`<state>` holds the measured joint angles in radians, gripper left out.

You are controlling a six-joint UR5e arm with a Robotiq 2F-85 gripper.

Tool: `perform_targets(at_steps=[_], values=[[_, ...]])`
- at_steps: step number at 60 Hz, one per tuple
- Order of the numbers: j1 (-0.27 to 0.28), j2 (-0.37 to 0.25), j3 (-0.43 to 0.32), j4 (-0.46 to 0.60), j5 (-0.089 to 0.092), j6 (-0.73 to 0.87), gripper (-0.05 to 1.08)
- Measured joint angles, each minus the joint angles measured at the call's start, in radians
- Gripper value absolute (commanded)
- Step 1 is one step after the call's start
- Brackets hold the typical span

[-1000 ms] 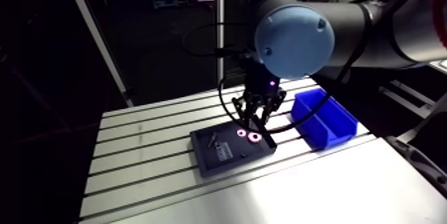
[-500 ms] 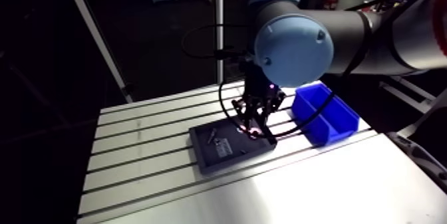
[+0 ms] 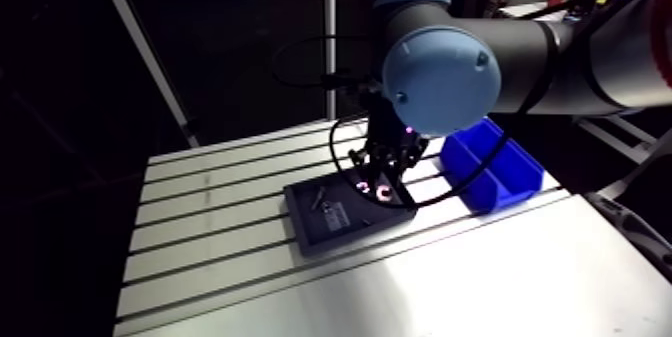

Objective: Pick up the bearing and press it into the housing until flush.

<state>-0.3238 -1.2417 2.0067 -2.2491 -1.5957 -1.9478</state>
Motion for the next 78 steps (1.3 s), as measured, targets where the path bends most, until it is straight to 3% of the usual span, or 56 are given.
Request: perform_targets(at_steps=[78], values=[[-0.001,0.015,0.006,-0.014,-0.004,-0.001,0.51]])
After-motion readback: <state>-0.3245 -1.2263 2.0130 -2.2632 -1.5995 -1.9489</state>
